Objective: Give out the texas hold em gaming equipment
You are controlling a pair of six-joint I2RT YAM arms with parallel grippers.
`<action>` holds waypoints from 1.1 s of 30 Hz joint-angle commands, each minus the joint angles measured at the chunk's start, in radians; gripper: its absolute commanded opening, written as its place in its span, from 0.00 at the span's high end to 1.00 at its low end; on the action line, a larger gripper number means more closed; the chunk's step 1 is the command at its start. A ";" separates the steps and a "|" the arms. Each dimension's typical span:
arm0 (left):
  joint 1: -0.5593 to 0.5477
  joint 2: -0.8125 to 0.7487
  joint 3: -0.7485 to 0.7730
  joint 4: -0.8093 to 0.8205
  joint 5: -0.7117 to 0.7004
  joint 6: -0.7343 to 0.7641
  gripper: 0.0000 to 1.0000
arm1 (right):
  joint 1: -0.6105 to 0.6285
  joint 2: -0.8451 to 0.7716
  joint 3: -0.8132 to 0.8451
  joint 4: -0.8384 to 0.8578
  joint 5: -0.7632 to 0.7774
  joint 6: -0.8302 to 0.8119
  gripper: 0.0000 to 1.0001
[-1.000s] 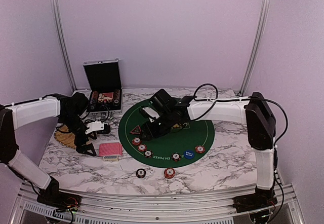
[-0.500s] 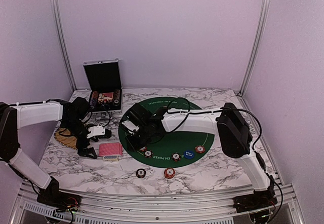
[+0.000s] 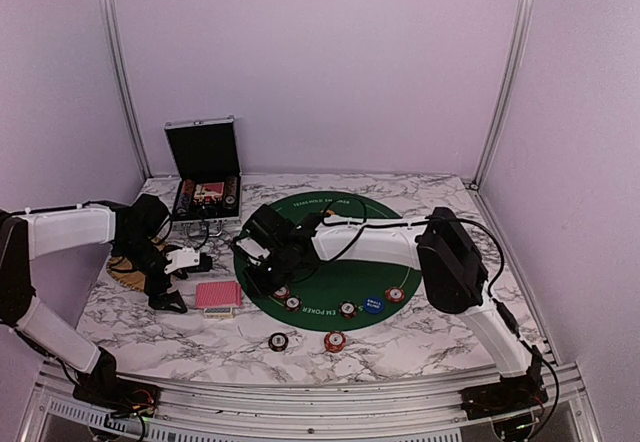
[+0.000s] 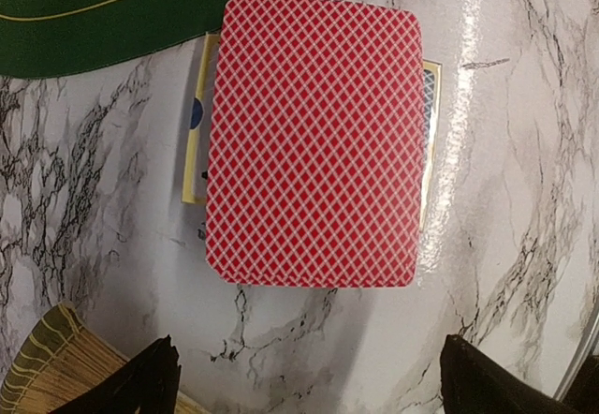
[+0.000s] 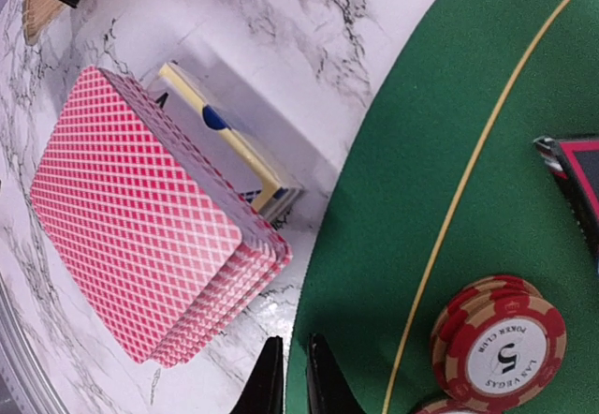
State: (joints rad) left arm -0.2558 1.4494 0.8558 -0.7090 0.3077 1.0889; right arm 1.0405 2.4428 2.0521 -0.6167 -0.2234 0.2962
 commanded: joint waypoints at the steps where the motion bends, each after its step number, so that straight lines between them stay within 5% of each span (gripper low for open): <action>1: 0.010 -0.031 -0.021 0.010 0.025 0.002 0.01 | 0.005 0.050 0.061 -0.034 -0.007 -0.017 0.91; 33: 0.039 -0.036 -0.044 0.023 0.055 0.013 0.01 | 0.038 0.162 0.236 -0.094 -0.020 -0.038 0.93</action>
State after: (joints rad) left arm -0.2207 1.4193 0.8246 -0.6830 0.3283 1.0859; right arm 1.0622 2.5793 2.2539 -0.6800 -0.2314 0.2687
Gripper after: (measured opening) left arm 0.989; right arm 0.070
